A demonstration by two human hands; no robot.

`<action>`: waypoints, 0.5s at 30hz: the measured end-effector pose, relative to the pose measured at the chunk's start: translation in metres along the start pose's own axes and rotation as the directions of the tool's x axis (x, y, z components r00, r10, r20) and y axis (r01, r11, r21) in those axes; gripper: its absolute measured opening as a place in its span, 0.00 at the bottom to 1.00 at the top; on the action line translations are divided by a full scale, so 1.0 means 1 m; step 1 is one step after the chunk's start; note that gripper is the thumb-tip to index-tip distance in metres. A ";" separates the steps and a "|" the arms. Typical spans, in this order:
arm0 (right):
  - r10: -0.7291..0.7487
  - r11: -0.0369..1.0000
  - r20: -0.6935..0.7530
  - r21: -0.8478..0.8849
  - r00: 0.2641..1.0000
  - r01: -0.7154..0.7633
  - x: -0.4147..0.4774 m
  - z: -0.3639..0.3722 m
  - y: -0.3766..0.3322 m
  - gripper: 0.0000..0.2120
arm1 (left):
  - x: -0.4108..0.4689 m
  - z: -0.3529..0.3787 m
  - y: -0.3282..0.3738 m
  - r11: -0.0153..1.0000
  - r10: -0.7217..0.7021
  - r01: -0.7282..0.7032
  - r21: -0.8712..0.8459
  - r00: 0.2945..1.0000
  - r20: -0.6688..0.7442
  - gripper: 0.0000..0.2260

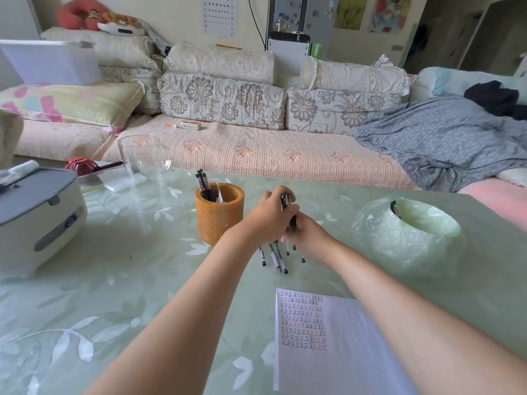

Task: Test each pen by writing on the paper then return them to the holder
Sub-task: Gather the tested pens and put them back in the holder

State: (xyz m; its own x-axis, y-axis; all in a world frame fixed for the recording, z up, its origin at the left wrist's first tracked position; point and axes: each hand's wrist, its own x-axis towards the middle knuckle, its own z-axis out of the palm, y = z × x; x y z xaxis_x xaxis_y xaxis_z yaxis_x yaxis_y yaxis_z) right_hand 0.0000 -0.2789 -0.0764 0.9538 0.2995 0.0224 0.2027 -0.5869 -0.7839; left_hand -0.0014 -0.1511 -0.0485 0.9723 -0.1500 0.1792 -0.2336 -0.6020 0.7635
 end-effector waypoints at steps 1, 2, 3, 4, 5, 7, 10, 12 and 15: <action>0.006 1.000 -0.007 0.017 1.000 -0.006 0.001 0.000 -0.002 0.06 | 0.001 -0.001 0.000 1.000 -0.024 0.024 -0.011 1.000 0.000 0.06; 0.000 0.999 -0.020 0.049 1.000 0.001 0.001 -0.001 -0.004 0.07 | 0.002 -0.002 0.001 0.999 -0.038 0.038 -0.038 0.999 0.004 0.05; -0.012 0.997 -0.036 0.078 0.999 0.014 0.001 -0.002 -0.007 0.08 | 0.002 -0.004 0.002 0.997 -0.041 0.042 -0.069 0.999 0.014 0.05; -0.027 0.995 -0.047 0.098 0.999 0.031 0.000 -0.002 -0.010 0.07 | 0.002 -0.006 0.005 0.994 -0.037 0.040 -0.098 0.999 0.033 0.05; -0.035 0.994 -0.054 0.104 0.998 0.040 0.000 -0.002 -0.012 0.05 | 0.000 -0.008 0.007 0.992 -0.030 0.037 -0.122 0.998 0.059 0.06; -0.029 0.996 -0.046 0.077 0.999 0.033 -0.001 0.000 -0.012 0.03 | -0.004 -0.010 0.008 0.989 -0.017 0.031 -0.144 0.995 0.096 0.12; 0.022 0.999 -0.036 0.041 0.999 -0.021 -0.002 0.003 -0.005 0.05 | -0.006 -0.008 0.005 0.996 0.038 -0.036 -0.085 0.999 0.021 0.14; 0.030 0.997 -0.051 0.074 0.998 -0.026 -0.004 0.002 -0.002 0.08 | -0.004 -0.004 0.001 0.994 0.063 -0.065 -0.091 0.998 -0.021 0.12; 0.017 0.994 -0.060 0.113 0.998 -0.010 -0.004 0.000 -0.003 0.10 | -0.002 0.001 -0.002 0.989 0.089 -0.091 -0.113 0.996 -0.026 0.15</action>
State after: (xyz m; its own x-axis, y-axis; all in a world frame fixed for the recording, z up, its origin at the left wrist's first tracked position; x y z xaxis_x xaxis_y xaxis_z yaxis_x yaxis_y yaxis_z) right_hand -0.0040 -0.2784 -0.0742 0.9688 0.2434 0.0462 0.1664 -0.5012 -0.8492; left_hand -0.0031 -0.1503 -0.0510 0.9476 -0.1825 0.2621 -0.3189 -0.4934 0.8092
